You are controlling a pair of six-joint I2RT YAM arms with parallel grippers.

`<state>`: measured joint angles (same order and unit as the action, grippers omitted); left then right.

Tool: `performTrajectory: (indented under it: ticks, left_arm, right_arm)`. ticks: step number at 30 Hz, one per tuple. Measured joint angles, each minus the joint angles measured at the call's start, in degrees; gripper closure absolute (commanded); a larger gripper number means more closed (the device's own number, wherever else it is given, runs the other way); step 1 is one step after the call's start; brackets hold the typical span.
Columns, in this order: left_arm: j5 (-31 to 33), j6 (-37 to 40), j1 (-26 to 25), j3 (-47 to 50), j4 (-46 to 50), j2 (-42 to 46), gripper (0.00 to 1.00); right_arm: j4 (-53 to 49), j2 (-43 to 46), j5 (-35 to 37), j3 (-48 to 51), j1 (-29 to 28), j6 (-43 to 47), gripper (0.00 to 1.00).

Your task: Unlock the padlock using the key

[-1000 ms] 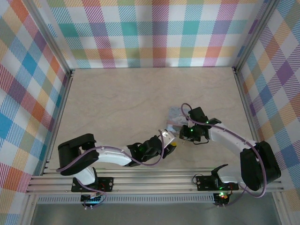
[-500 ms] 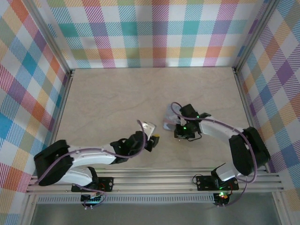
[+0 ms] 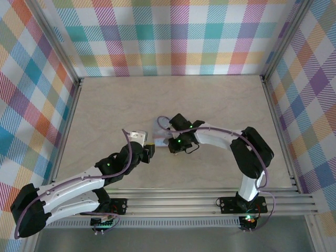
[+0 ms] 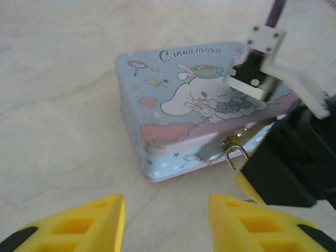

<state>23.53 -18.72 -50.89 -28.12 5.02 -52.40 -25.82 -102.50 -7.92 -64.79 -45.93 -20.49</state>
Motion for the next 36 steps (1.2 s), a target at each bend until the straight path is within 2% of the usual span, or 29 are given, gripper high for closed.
performTrajectory:
  ticks: [5, 13, 19, 25, 29, 36]
  left_arm:
    - [-0.55, -2.05, 0.50, -1.57, 7.30, 1.31, 0.55]
    - [-5.88, -4.90, 1.33, -7.17, 10.82, -3.54, 0.57]
    - [-9.16, -7.26, 1.33, -7.63, 10.19, -6.54, 0.59]
    - [-10.64, -9.22, 1.44, -7.39, 7.85, -6.54, 0.61]
    - [-11.13, -10.08, 1.53, -7.56, 6.88, -7.32, 0.60]
    - [-12.46, -9.99, 1.55, -8.48, 4.72, -11.98, 0.59]
  right_arm:
    - [5.66, 3.74, -2.75, 8.63, -1.07, -0.48, 1.00]
    - [16.31, 13.40, -12.63, 22.86, 6.54, -4.11, 1.00]
    - [22.10, 13.20, -16.04, 24.11, 8.66, -9.64, 1.00]
    - [30.80, 13.18, -16.39, 26.71, 10.71, -17.42, 1.00]
    - [31.78, 13.09, -15.37, 26.47, 11.93, -20.55, 1.00]
    - [30.84, 11.43, -13.35, 24.11, 12.28, -22.40, 0.88]
